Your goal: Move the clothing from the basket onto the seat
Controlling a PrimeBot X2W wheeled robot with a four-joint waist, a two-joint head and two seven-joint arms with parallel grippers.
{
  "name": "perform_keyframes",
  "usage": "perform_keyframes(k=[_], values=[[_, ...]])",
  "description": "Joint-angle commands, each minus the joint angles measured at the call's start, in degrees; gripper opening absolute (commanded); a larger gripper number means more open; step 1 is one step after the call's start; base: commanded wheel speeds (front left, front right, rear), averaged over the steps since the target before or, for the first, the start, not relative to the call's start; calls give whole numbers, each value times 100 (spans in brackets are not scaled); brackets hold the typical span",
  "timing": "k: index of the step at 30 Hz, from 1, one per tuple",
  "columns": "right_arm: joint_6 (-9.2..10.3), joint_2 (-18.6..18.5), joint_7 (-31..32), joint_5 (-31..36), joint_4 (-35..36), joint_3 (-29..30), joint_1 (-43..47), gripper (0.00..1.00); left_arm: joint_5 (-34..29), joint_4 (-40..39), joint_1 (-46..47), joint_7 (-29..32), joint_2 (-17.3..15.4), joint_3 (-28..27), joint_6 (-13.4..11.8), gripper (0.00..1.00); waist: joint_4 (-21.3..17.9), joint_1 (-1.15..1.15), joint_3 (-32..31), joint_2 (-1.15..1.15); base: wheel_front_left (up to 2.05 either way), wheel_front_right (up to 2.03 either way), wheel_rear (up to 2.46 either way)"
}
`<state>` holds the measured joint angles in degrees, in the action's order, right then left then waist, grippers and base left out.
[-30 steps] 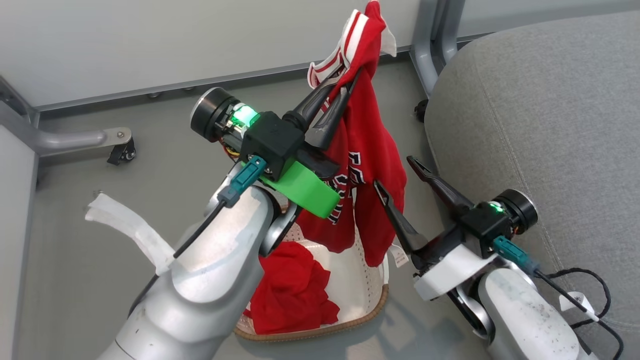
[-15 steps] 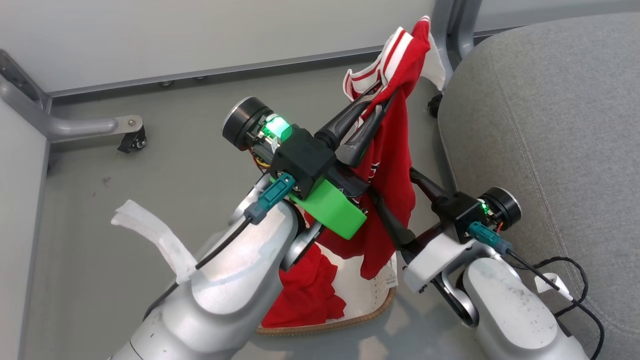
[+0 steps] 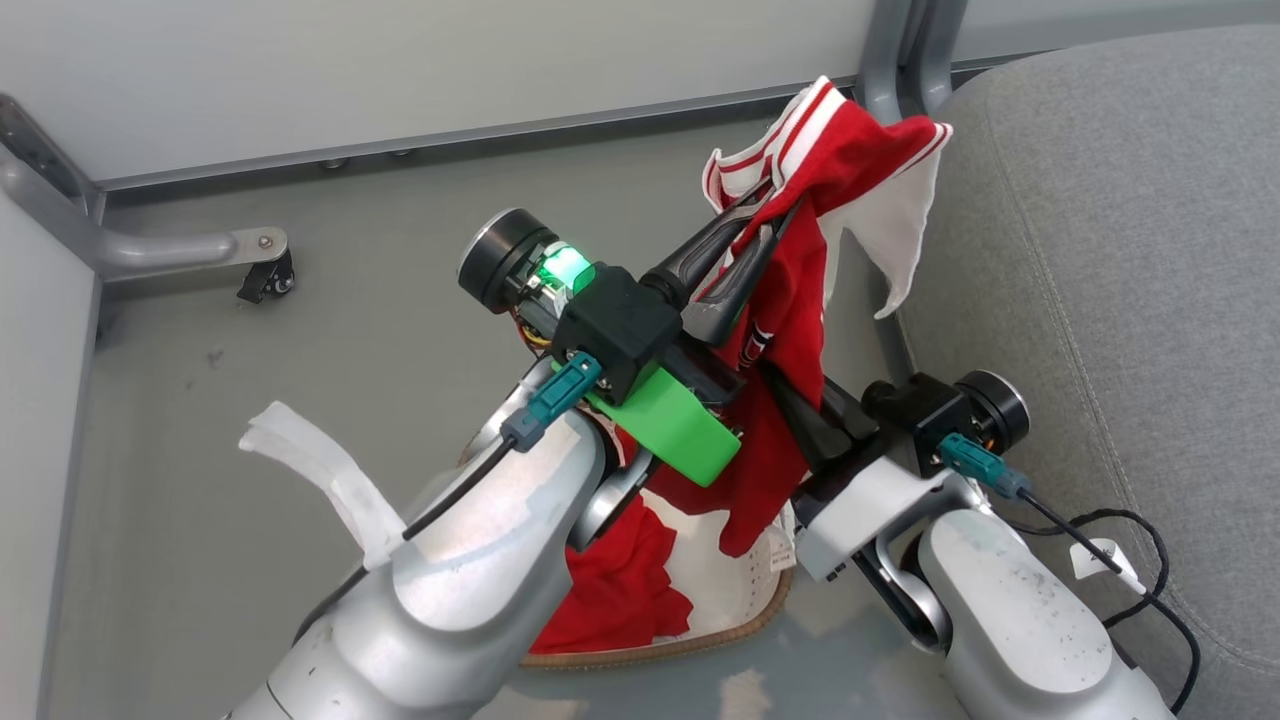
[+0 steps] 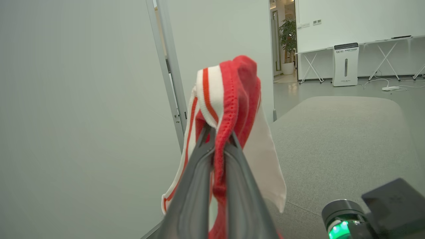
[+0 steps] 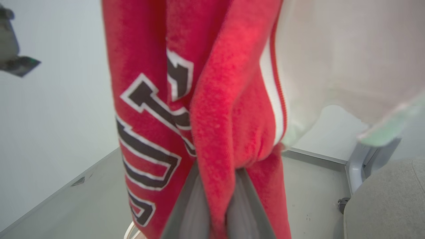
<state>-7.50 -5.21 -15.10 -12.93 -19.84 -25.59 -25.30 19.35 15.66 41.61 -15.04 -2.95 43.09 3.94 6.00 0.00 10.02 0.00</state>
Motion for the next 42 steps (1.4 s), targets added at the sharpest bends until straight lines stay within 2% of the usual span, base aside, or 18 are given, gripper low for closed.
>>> perform_keyframes(k=[1, 3, 4, 5, 18, 24, 42], values=[[2, -35, -10, -47, 62, -11, 75, 0, 27, 37, -20, -16, 8, -11, -39, 0, -11, 0, 2, 0, 0, 0, 0], [2, -37, -11, -94, 116, -2, 131, 0, 19, 72, -27, -17, 8, -13, -47, 0, -19, 0, 4, 0, 0, 0, 0], [2, -42, -10, -95, 149, 10, 153, 0, 14, 95, -33, -17, 7, -18, -54, 57, -22, 0, 4, 0, 0, 0, 0], [2, -43, -10, -109, 169, 25, 166, 0, -1, 117, -36, -17, 6, -13, -61, 100, -24, 0, 2, 0, 0, 0, 0], [2, -24, -11, -156, 314, 147, 269, 0, -62, 181, -121, -12, -2, 32, -57, 100, -40, 0, -6, 0, 0, 0, 0], [2, -29, -11, -154, 416, 416, 351, 0, -83, 218, -181, -12, -67, 48, -31, 100, -148, 0, 52, 0, 0, 0, 0], [2, -35, -11, -39, 1286, 1659, 781, 0, -156, 370, -195, -1, -267, 232, 6, 100, -1325, 0, 400, 0, 0, 0, 0]])
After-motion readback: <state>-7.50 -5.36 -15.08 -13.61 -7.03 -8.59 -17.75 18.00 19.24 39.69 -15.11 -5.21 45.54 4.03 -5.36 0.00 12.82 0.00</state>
